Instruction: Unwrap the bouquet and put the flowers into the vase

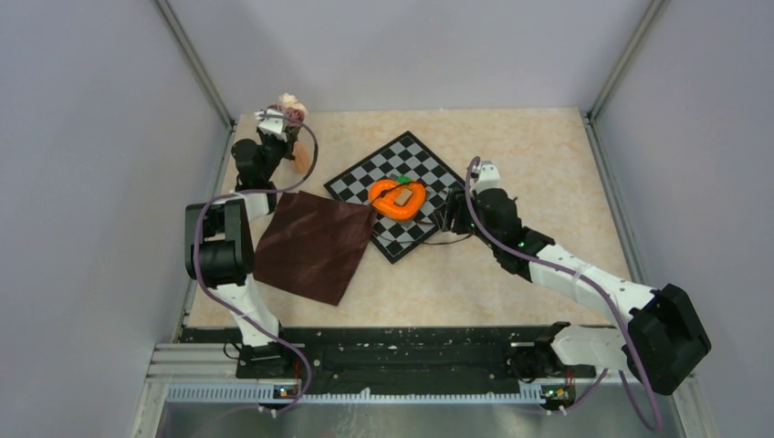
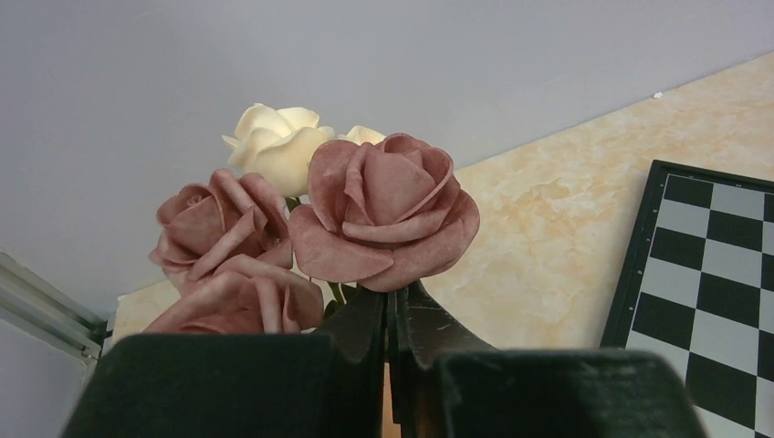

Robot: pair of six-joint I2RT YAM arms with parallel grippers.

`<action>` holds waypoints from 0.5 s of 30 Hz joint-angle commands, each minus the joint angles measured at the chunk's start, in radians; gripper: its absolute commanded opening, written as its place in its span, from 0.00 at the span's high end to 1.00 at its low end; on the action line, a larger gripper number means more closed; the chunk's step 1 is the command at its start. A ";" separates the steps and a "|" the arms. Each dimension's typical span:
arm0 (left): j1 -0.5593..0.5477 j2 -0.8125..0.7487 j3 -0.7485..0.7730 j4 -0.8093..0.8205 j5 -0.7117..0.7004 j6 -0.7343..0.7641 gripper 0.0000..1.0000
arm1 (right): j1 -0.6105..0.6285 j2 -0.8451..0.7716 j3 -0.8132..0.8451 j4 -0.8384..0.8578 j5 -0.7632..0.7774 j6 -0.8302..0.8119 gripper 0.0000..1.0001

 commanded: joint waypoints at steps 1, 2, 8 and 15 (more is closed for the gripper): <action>0.004 -0.012 -0.008 0.020 -0.005 -0.003 0.94 | -0.003 -0.009 0.055 0.032 -0.009 0.006 0.45; 0.005 -0.018 -0.008 0.019 -0.007 -0.008 0.92 | -0.003 -0.010 0.055 0.032 -0.009 0.005 0.45; 0.004 -0.042 -0.011 0.009 -0.016 -0.038 0.73 | -0.003 -0.022 0.048 0.036 -0.011 0.006 0.45; 0.004 -0.068 -0.051 0.040 -0.042 -0.068 0.56 | -0.003 -0.039 0.037 0.043 -0.015 0.003 0.45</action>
